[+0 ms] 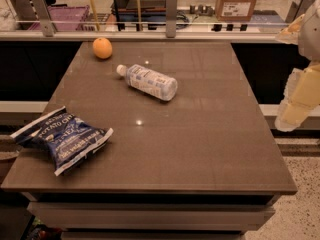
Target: Pick orange
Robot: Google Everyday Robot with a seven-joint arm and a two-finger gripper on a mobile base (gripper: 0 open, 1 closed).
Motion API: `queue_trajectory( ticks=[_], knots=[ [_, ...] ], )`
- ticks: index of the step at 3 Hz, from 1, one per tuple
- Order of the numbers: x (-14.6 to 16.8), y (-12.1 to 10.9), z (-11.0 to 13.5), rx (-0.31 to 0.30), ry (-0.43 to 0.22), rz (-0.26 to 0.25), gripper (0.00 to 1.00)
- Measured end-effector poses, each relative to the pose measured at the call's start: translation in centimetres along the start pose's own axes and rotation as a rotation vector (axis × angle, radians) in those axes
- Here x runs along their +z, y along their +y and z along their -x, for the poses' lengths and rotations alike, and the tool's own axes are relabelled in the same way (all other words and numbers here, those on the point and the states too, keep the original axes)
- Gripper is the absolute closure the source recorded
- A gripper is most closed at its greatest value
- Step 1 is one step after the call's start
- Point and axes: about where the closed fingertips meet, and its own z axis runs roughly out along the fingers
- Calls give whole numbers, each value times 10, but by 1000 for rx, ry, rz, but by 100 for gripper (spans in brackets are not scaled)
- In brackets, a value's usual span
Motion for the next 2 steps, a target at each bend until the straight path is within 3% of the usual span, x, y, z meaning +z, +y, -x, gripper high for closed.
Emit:
queue_trajectory(
  ticks=[2],
  knots=[
    [-2,-2,3,15,-8,-12,0]
  ],
)
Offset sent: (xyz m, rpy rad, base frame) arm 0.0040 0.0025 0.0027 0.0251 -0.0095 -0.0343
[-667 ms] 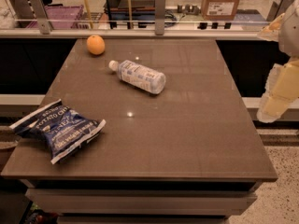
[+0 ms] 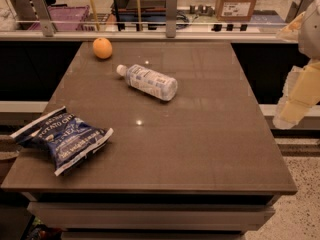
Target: Pick orange
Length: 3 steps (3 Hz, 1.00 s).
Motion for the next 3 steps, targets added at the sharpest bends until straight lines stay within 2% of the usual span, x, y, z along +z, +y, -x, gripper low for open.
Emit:
queue_trajectory(
  ticks=[2,3],
  knots=[
    [-10,-14,15,111,-65,-62,0],
    [-17,-23,24,191,-139,-91,0]
  ],
)
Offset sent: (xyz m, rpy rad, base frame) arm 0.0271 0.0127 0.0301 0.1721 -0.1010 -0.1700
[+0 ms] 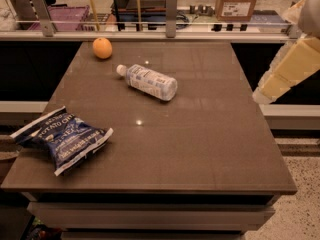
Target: Pick orange
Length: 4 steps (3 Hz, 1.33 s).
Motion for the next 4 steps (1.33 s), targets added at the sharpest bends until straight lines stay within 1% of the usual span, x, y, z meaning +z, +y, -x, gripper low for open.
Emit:
queue_trajectory(
  ticks=[1,2,3,4],
  knots=[
    [-3,-4,13,62,-92,-16,0],
    [2,-11,27,118,-185,-28,0],
    [10,-20,43,157,-242,-40,0],
    [20,-32,64,186,-275,-58,0]
  ],
)
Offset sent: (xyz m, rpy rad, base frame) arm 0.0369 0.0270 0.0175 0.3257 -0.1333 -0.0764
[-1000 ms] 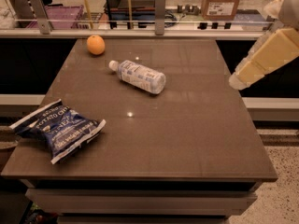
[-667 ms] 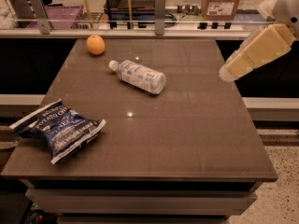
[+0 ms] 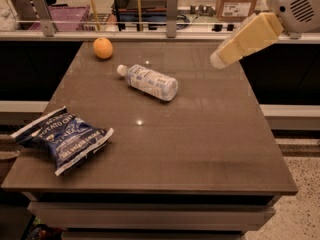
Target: Pick orange
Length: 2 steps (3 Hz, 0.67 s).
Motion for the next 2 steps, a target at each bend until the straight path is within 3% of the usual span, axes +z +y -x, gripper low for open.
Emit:
queue_trajectory(
  ticks=[2],
  knots=[
    [47,-13,42,34,-9,-14,0]
  ],
)
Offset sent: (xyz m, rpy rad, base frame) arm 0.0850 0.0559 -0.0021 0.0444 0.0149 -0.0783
